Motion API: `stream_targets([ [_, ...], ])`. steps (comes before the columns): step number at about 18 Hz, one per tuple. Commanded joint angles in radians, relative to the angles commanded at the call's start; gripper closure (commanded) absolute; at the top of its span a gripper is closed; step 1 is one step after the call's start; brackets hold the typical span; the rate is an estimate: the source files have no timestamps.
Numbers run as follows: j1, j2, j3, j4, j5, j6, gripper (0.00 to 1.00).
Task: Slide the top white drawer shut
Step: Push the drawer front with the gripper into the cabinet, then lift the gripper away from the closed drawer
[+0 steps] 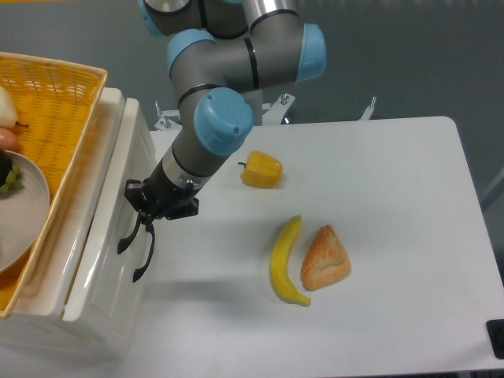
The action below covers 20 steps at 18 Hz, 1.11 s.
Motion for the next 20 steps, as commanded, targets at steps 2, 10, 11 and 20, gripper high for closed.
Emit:
stream_targets([
  [2,-0.005,0.000,0.000,0.000,0.002,0.000,0.90],
  [10,-0.020,-0.005,0.000,0.006,0.002,-0.003,0.84],
  [11,-0.019,-0.006,0.000,0.006,0.002,-0.002,0.81],
  [20,0.147,-0.002,0.014,0.006,0.075,0.011,0.66],
])
